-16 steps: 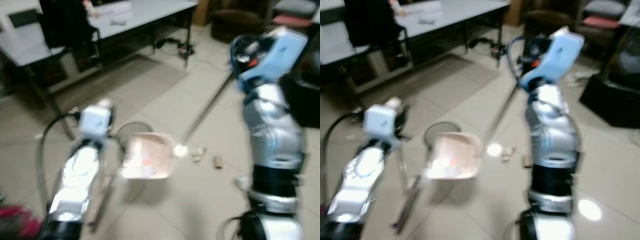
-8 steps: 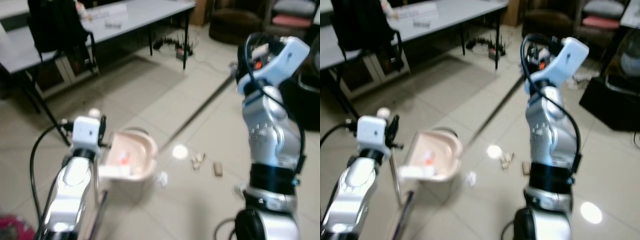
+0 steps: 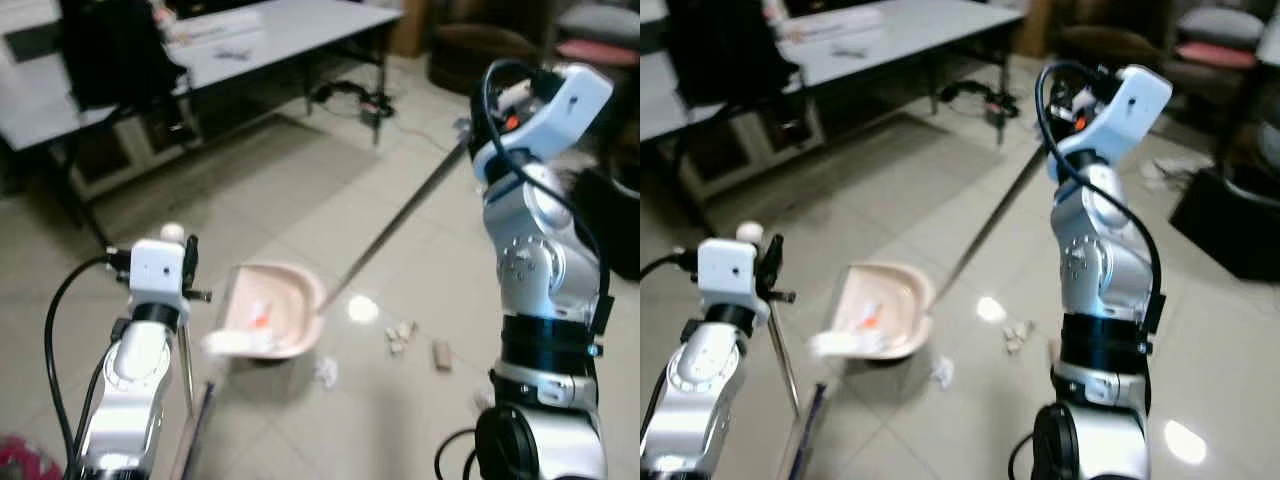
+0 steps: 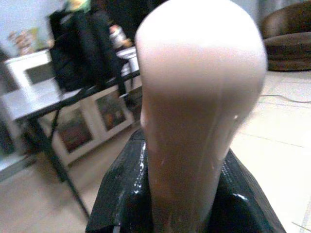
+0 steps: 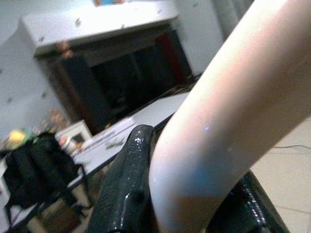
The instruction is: Sweep floor
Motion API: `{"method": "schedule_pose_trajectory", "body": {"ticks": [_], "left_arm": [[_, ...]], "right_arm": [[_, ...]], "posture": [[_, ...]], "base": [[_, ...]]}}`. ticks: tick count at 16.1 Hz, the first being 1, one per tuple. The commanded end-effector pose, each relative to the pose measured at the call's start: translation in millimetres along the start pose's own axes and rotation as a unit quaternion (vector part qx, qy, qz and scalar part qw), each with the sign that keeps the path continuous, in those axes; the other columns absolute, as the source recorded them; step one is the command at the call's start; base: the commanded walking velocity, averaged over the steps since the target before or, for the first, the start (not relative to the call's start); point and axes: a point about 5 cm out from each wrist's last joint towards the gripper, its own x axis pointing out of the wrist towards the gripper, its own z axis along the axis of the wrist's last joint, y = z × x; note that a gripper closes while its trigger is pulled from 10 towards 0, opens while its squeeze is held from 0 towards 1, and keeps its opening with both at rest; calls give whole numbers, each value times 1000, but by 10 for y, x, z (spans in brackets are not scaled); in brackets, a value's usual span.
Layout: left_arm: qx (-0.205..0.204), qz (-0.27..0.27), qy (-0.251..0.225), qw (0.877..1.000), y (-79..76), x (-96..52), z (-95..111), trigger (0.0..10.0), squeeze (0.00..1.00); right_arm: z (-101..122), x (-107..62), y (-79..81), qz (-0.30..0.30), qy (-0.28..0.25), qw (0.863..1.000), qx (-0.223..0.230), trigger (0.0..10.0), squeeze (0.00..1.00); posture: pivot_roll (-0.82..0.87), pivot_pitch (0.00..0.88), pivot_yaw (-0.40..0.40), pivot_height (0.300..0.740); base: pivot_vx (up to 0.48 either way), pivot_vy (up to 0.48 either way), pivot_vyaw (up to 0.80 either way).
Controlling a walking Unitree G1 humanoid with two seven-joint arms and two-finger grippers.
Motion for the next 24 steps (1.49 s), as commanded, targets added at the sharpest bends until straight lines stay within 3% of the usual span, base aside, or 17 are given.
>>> {"method": "schedule_pose_trajectory", "body": {"ticks": [1,9,17,22,24], "left_arm": [[20,10,-15,1000,73,16,68,10000,0],[21,-5,-20,1000,21,44,94,10000,0],[6,-11,-22,1000,-37,67,84,10000,0],[17,-20,-14,1000,-80,70,66,10000,0],[17,-21,-16,1000,-82,73,69,10000,0]], "right_arm": [[91,24,218,42,-26,998,31,10000,0],[117,31,128,20,-37,998,36,10000,0],[135,39,87,16,-46,999,13,10000,0],[74,19,132,34,-48,997,-41,10000,0],[58,27,139,34,-55,997,-43,10000,0]], "posture": [[-20,0,45,740],[-32,0,56,740],[-38,0,60,740],[-36,0,60,740],[-35,0,60,740]], "base": [[390,0,625],[392,0,78],[374,0,0],[0,0,0],[0,0,0]]}}
